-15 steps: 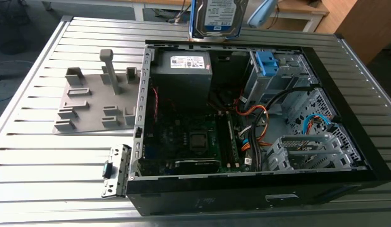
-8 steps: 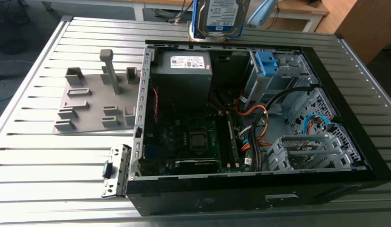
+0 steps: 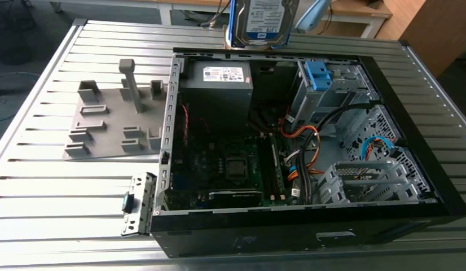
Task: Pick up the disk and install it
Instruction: 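Pick up the disk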
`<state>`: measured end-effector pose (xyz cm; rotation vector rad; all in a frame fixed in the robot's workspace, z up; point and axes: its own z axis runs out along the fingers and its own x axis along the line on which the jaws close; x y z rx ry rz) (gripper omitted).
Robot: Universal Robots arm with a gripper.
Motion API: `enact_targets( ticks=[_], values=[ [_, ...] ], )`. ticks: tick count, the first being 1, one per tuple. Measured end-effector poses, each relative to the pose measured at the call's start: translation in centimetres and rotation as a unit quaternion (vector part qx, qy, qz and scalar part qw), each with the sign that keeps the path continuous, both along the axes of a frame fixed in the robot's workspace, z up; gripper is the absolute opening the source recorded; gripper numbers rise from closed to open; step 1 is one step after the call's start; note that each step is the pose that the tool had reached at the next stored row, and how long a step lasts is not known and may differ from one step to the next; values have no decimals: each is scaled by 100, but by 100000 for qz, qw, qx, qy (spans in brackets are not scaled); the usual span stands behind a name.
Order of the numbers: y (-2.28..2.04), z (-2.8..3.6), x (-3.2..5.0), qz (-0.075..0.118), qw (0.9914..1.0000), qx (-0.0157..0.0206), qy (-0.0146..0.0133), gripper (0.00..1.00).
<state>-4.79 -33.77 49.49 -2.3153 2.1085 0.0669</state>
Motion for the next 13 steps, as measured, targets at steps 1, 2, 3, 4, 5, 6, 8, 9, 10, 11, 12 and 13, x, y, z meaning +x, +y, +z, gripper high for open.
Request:
enact_targets(
  ticks=[1, 2, 3, 4, 5, 6, 8, 9, 10, 11, 12, 13],
  values=[
    [-13, 0, 0, 0, 100000, 0, 1, 36],
    [-26, 0, 0, -1, 100000, 1, 0, 36],
    [-39, 0, 0, -1, 100000, -1, 0, 36],
    [-53, 0, 0, 1, 100000, 3, 0, 36],
    [-67, 0, 0, 2, 100000, 1, 0, 36],
    [-80, 0, 0, 1, 100000, -1, -2, 36],
    [-108, 0, 0, 1, 100000, 0, 0, 36],
    [-122, -1, 0, -1, 100000, 2, -1, 36],
    [-134, -1, 0, 1, 100000, 2, -1, 36],
    [-146, -1, 0, -1, 100000, 3, -2, 36],
    [-157, 0, 0, 0, 100000, -1, 1, 36],
    [-170, -1, 0, 0, 100000, 1, 0, 36]
  ],
)
